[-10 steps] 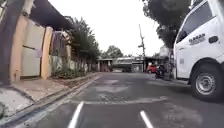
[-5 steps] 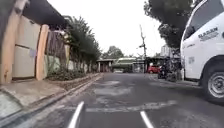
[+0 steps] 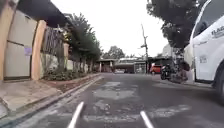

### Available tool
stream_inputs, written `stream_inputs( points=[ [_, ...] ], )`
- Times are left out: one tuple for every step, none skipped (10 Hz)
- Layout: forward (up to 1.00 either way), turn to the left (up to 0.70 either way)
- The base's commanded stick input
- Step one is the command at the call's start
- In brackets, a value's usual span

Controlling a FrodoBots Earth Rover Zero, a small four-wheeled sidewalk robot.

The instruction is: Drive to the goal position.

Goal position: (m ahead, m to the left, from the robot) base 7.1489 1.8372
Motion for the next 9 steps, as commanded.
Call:
stream_inputs(
  points=[
    [0.70, -0.35],
    [0.70, -0.35],
    [0.70, -0.35],
    [0.70, -0.24],
    [0.70, 0.00],
    [0.70, 0.00],
    [0.70, 0.00],
    [0.70, 0.00],
    [0.70, 0.00]
  ],
)
